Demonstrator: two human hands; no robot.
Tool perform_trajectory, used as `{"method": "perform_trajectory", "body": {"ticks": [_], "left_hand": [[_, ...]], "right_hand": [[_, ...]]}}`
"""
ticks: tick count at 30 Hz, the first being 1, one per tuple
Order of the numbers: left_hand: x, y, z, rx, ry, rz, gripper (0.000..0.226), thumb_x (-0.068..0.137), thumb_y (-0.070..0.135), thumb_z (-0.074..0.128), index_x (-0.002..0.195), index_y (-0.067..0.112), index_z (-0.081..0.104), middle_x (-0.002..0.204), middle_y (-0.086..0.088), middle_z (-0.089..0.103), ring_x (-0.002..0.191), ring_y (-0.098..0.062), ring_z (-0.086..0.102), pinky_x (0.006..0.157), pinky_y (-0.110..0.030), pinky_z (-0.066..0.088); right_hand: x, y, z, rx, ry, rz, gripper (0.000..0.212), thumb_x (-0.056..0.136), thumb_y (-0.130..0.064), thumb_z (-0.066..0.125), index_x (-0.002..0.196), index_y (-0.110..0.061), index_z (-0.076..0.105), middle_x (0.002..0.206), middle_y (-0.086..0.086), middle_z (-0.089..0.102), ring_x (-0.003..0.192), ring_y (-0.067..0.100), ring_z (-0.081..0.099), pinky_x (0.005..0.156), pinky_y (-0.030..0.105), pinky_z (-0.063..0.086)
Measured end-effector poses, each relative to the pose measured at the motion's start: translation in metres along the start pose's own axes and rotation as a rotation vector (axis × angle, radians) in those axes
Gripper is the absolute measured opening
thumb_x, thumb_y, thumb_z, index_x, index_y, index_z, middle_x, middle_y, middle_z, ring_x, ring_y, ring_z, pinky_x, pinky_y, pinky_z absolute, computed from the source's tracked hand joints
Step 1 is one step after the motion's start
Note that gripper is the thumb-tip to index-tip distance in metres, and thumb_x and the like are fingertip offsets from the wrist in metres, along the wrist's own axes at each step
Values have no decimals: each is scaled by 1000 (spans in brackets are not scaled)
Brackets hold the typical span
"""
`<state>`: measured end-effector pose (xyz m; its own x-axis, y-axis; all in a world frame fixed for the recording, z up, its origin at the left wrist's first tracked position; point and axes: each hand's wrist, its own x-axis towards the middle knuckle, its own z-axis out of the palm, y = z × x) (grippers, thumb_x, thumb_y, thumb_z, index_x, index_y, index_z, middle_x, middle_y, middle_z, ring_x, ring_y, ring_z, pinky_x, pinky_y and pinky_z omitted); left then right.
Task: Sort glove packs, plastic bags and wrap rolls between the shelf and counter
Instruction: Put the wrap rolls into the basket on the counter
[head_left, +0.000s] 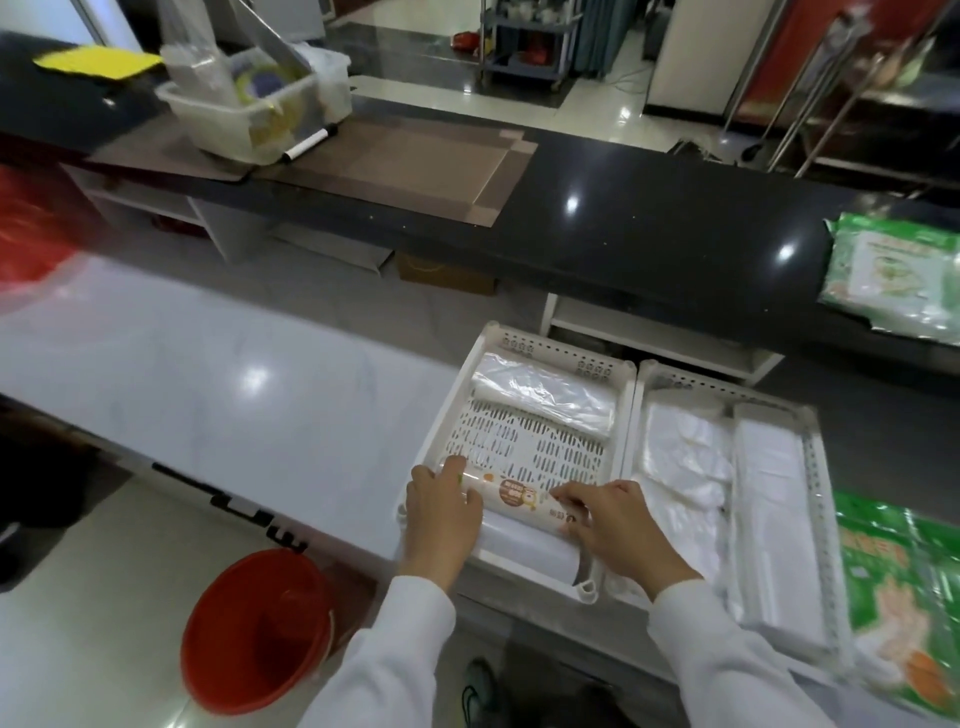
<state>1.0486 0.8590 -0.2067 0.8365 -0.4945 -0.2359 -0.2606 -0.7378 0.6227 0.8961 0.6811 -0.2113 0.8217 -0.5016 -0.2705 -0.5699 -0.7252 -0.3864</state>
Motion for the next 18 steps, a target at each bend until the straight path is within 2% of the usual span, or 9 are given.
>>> {"method": "perform_trajectory", "body": {"ticks": [3,6,9,11,14,18], "left_hand": [[-5,-2,5,1,29,11,41,101,33,62,139,35,47,131,-1,43,121,-21,51,109,-46,51],[-9,-1,6,48,80,66,42,100,31,65,139,31,50,136,-1,44,126,-20,49,108,-43,52],[-15,1,10,146,142,119,37,100,34,64,135,30,52,145,0,42,135,-19,45,111,-42,51],[-17,2,13,217,183,166,32,100,35,63,131,31,55,146,2,45,136,-18,45,110,-40,51],[-18,7,19,223,210,237,21,100,32,63,121,29,64,133,6,56,125,-13,50,110,-37,50],[-17,21,31,207,118,382,14,102,28,60,112,30,69,118,13,65,116,-8,57,126,-45,29]], "right_hand": [[-3,-4,2,13,10,-17,40,99,-37,68,138,-39,61,138,-12,64,122,24,44,98,28,30],[-5,-7,3,-17,31,-66,43,101,-40,63,143,-36,58,139,-14,59,126,16,49,113,31,26],[-10,-6,4,6,45,-76,45,102,-42,60,146,-34,56,138,-14,54,126,16,48,118,32,28],[-14,-5,4,62,70,-85,40,102,-38,62,142,-32,60,136,-15,56,123,16,51,116,31,38],[-21,-3,-1,170,119,-120,31,103,-32,63,134,-27,67,131,-13,63,116,10,60,104,28,51],[-30,5,-10,319,162,-84,25,103,-31,63,127,-32,68,126,-17,68,112,0,63,102,24,53]]}}
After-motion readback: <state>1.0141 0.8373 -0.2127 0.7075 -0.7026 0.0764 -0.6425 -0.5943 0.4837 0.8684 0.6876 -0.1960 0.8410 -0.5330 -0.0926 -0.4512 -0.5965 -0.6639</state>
